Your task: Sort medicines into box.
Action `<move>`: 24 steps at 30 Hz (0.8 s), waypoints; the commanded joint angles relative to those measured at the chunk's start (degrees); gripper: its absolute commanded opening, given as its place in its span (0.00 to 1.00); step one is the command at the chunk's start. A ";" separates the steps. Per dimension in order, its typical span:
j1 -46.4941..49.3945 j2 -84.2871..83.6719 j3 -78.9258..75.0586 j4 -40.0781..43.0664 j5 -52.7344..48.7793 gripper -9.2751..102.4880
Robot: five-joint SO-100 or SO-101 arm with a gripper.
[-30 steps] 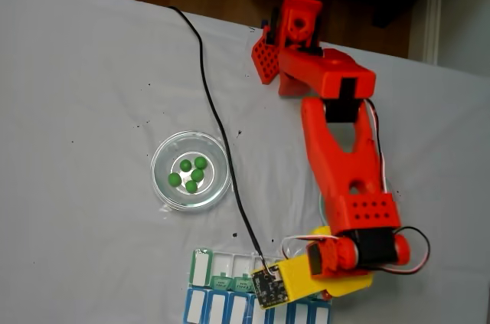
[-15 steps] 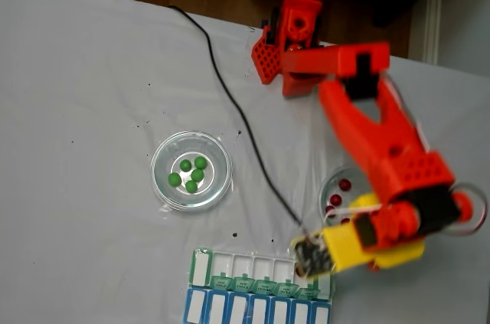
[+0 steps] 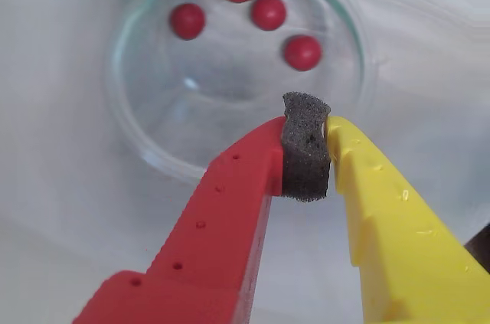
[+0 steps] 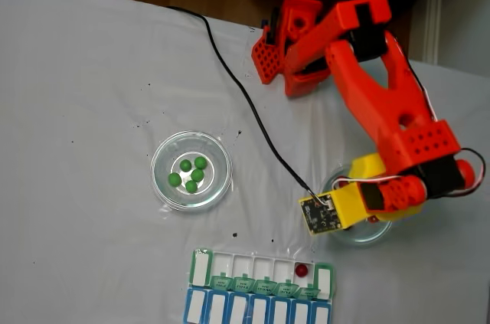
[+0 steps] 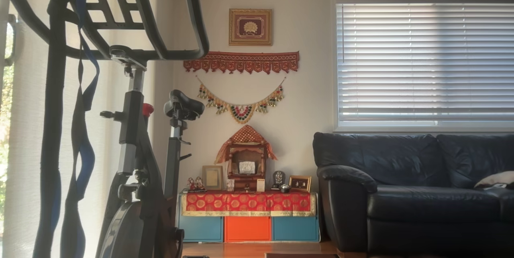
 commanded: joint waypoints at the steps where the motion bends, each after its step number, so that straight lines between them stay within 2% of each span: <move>1: -1.14 7.12 0.97 -0.79 0.53 0.09; 10: -3.60 10.72 9.67 -3.08 0.70 0.09; 18: -1.32 16.00 17.40 -12.66 1.32 0.10; 24: -1.49 14.24 19.78 -14.06 2.20 0.11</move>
